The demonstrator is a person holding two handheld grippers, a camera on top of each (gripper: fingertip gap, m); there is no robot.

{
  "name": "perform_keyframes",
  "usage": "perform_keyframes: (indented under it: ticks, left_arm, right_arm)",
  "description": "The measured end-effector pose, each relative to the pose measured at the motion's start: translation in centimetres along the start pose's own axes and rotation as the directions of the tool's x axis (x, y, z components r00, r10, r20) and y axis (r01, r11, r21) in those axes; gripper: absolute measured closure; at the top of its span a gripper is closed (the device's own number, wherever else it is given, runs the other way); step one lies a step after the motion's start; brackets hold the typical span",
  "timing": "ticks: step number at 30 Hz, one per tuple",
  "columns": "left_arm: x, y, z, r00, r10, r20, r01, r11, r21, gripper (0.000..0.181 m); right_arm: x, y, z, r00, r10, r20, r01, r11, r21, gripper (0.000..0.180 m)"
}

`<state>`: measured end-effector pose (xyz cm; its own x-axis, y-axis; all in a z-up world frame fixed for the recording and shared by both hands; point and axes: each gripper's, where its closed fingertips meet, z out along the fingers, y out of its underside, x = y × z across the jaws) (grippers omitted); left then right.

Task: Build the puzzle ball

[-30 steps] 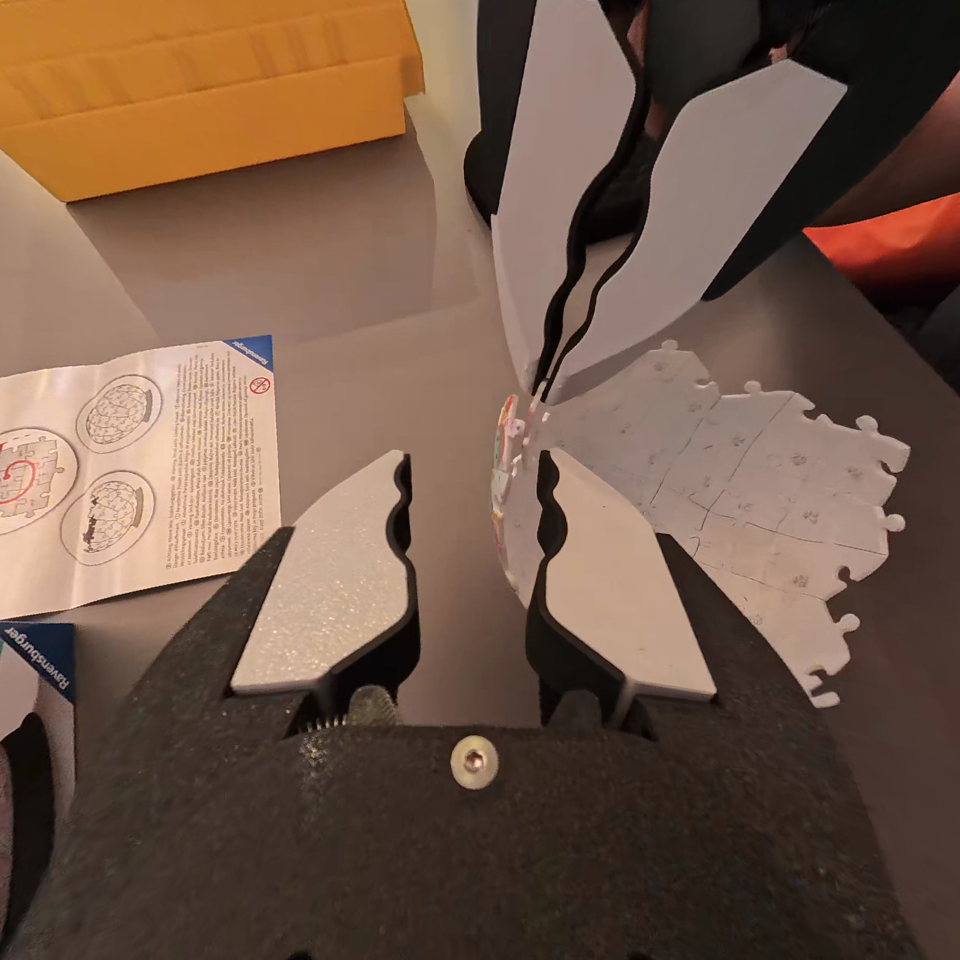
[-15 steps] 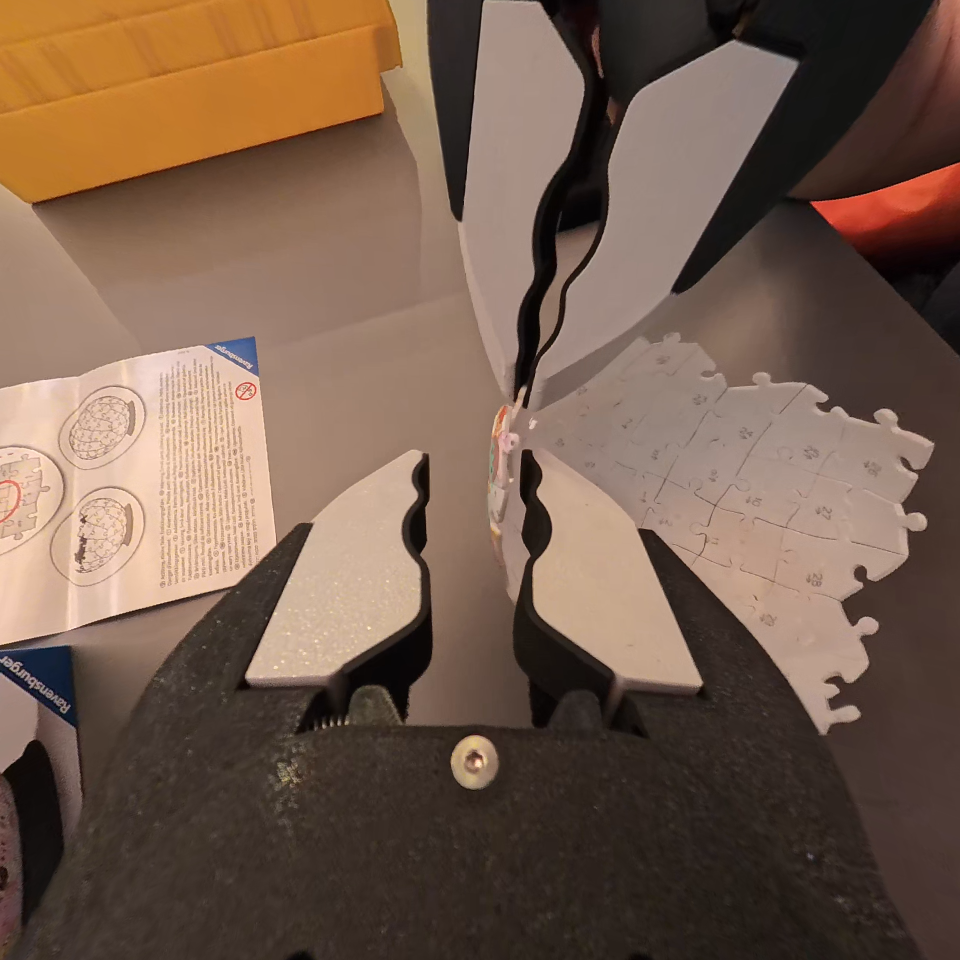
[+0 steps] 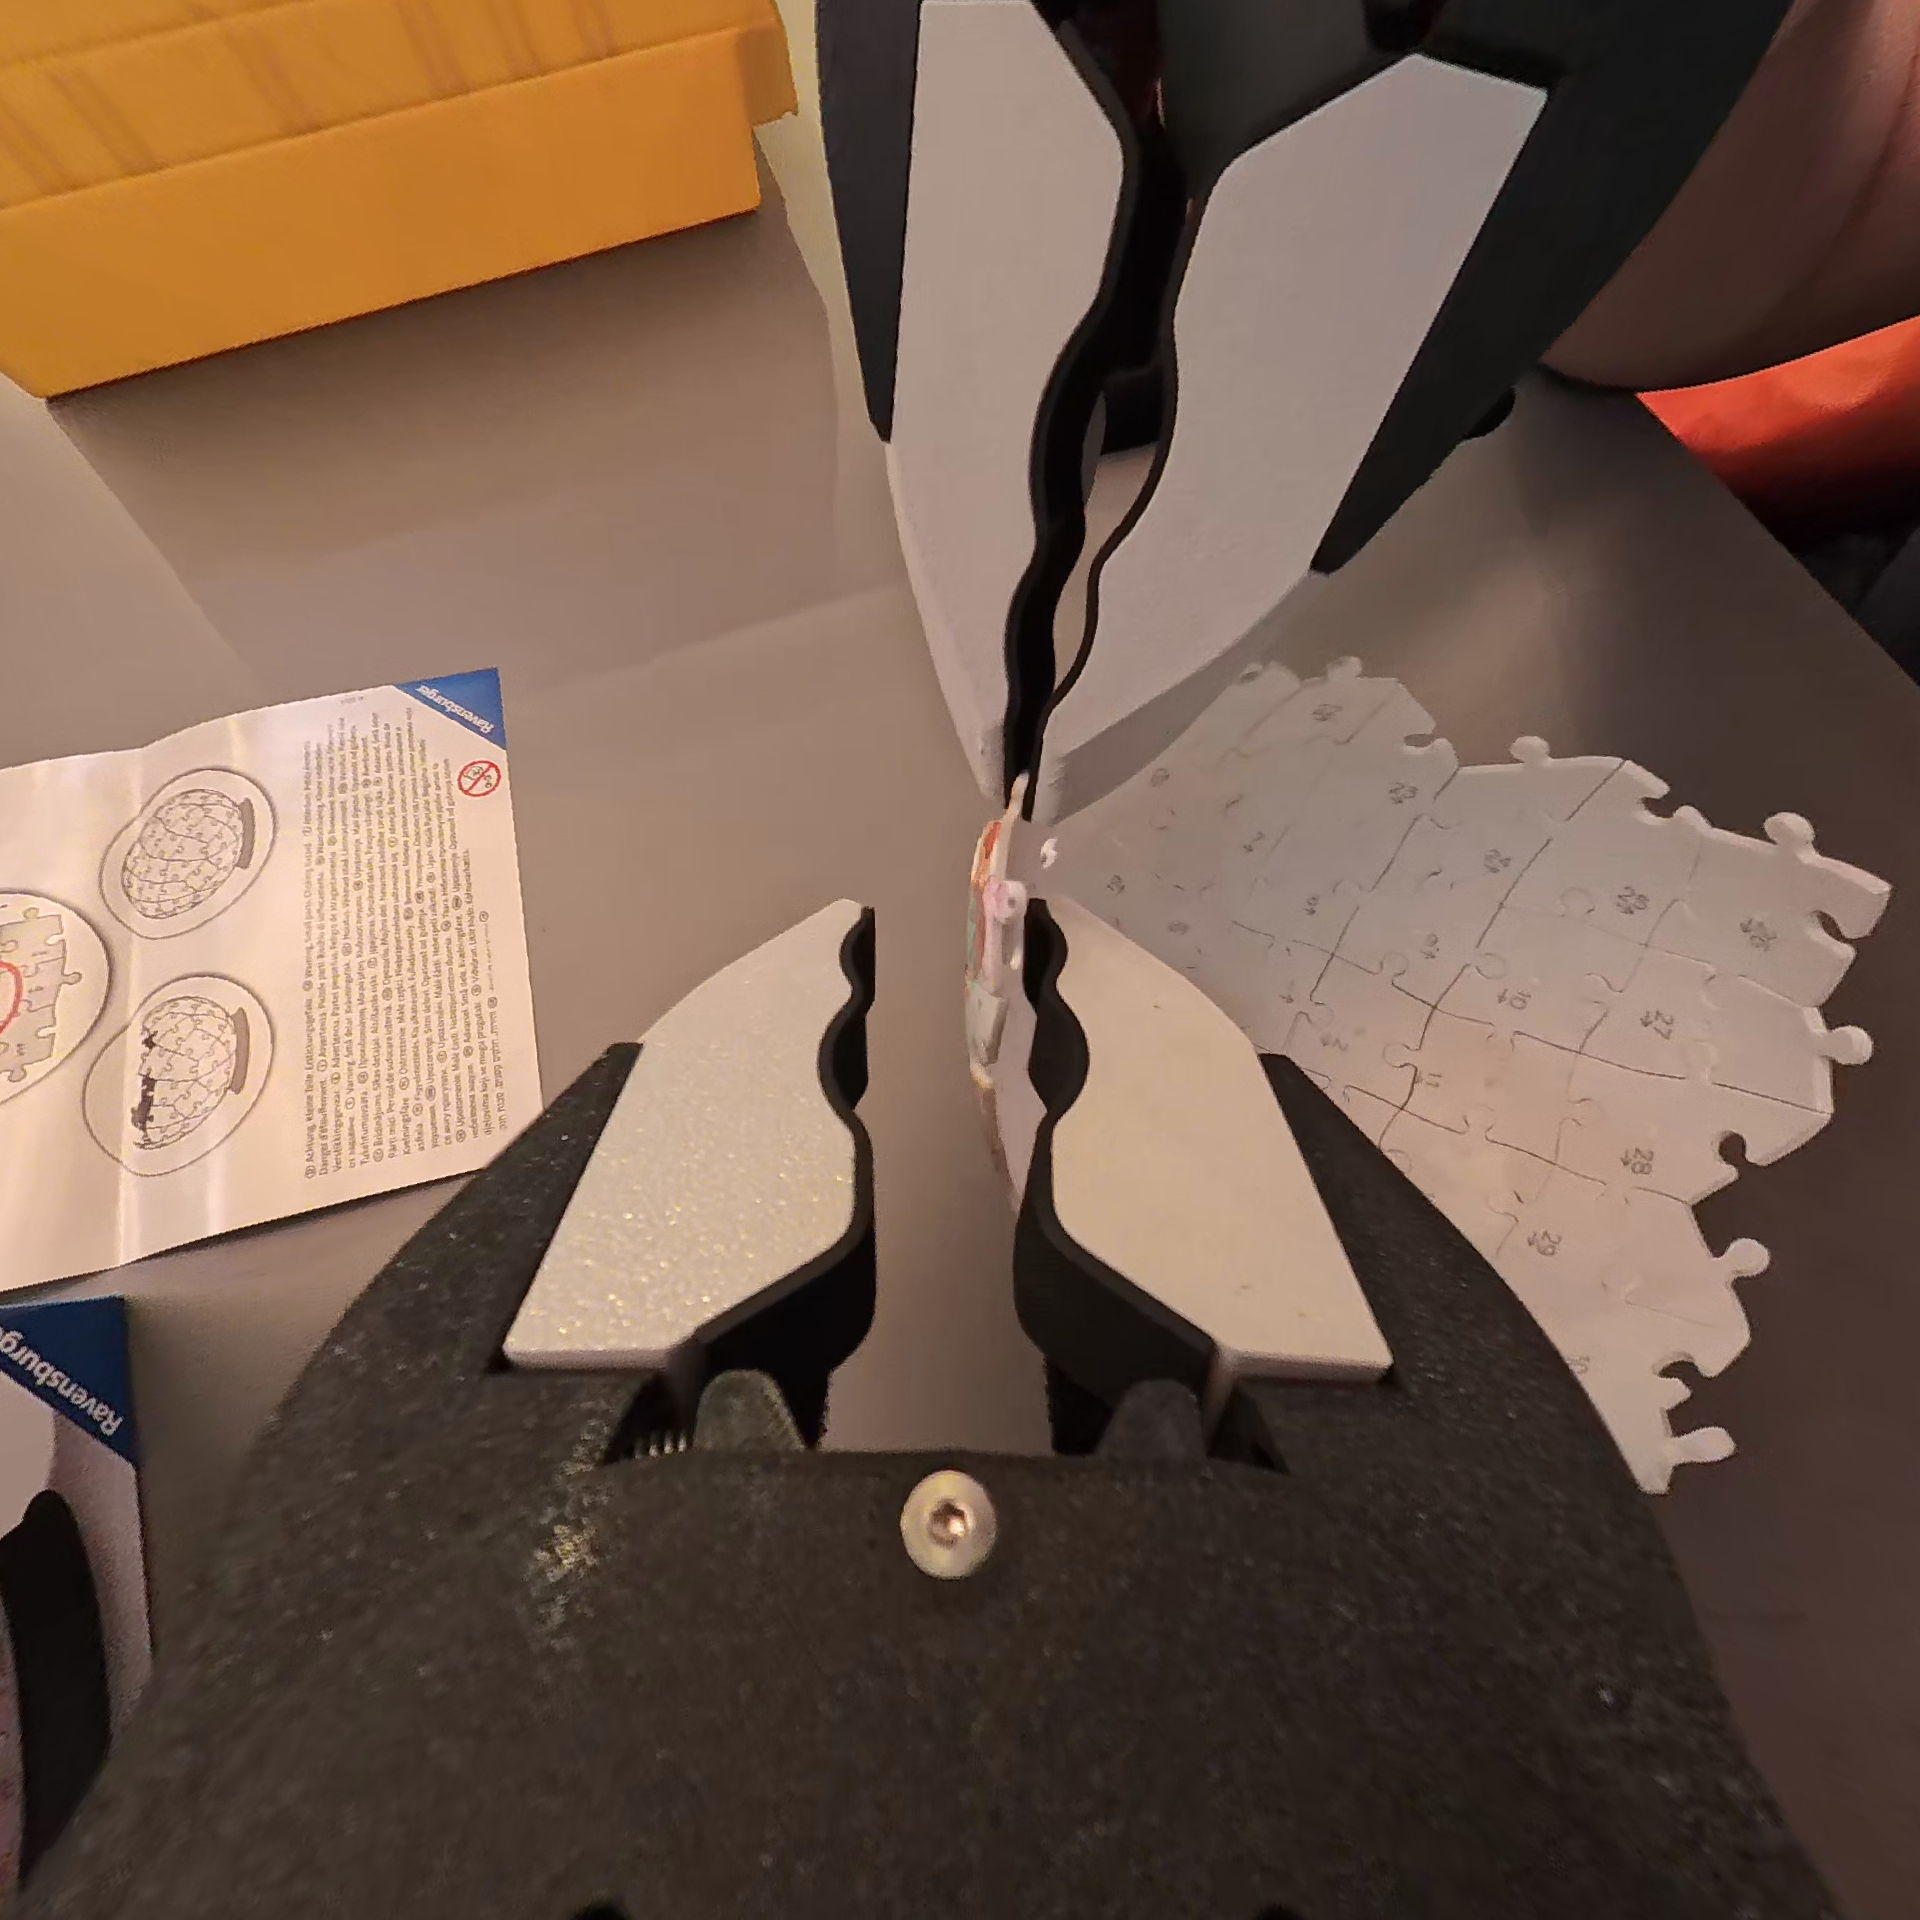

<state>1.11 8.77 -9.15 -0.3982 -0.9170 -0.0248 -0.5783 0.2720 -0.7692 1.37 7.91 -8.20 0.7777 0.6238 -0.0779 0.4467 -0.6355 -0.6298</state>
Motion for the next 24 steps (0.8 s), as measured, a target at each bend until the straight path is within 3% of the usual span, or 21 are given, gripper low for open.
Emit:
perform_keyframes:
  ticks: [5, 11, 15, 20, 24]
  left_arm:
    - [-0.5, -0.3, -0.8, 0.997, -0.065, 0.044, 0.063, 0.997, 0.039, 0.126]
    - [-1.3, -1.8, -5.4, 0.974, -0.170, 0.151, 0.128, 0.958, 0.256, 0.130]
    - [-0.7, -0.6, -6.1, 0.964, -0.225, 0.144, 0.186, 0.952, 0.242, 0.127]
    - [-0.6, 1.1, -3.9, 0.964, -0.243, 0.106, 0.222, 0.960, 0.173, 0.116]
    - [-0.6, 1.4, -2.7, 0.970, -0.226, 0.087, 0.213, 0.968, 0.133, 0.120]
  right_arm:
    - [0.0, 0.0, 0.1, 1.000, -0.009, 0.007, 0.009, 1.000, 0.003, 0.177]
    - [0.0, 0.0, 0.1, 1.000, -0.011, 0.016, 0.010, 1.000, 0.010, 0.177]
    - [0.0, 0.0, 0.2, 1.000, -0.008, 0.020, 0.007, 1.000, 0.009, 0.177]
    - [0.0, 0.0, 0.1, 1.000, -0.016, 0.007, 0.016, 1.000, 0.011, 0.177]
    - [0.0, -0.1, 0.1, 1.000, -0.016, 0.003, 0.016, 1.000, 0.013, 0.177]
